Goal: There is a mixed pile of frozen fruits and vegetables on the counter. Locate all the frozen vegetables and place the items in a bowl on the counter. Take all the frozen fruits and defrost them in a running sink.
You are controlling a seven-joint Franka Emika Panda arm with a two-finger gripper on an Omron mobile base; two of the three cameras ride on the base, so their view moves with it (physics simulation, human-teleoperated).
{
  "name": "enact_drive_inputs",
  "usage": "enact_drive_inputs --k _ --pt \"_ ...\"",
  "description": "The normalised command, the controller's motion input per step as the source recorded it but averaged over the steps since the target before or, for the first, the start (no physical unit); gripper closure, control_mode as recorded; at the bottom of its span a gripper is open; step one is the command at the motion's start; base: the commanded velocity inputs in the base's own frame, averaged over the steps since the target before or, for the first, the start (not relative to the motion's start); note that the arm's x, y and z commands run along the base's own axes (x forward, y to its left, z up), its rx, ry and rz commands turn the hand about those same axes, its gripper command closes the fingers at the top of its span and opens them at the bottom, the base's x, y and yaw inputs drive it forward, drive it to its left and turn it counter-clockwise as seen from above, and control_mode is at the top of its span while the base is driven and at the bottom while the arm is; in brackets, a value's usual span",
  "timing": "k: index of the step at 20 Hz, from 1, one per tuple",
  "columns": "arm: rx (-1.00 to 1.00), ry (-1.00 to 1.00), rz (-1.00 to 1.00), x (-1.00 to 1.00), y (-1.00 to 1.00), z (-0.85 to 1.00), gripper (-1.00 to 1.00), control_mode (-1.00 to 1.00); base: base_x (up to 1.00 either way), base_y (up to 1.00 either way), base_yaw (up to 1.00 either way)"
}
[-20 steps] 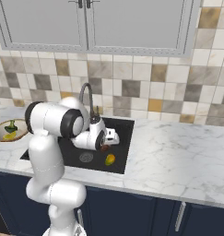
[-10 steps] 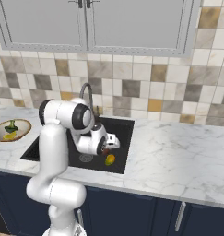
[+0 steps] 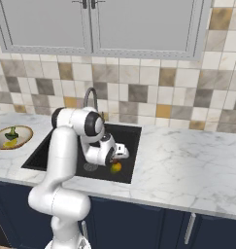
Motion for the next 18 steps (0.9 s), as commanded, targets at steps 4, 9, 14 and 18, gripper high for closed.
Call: enact_drive_inputs --k 4,9,14,18 --pt "0.00 0.00 0.00 0.28 -0.17 -0.47 -1.00 -1.00 0.00 0.00 0.00" --pt "0.02 -0.06 0.00 -0.03 -0.06 0.09 -1.00 -1.00 0.00 0.00 0.00" --pt "0.08 -0.13 0.00 -0.45 0.00 0.47 -1.00 -1.00 0.00 0.00 0.00" --pt "0.04 -0.15 0.00 -0.72 0.00 0.80 -1.00 -1.00 0.00 0.00 0.00"
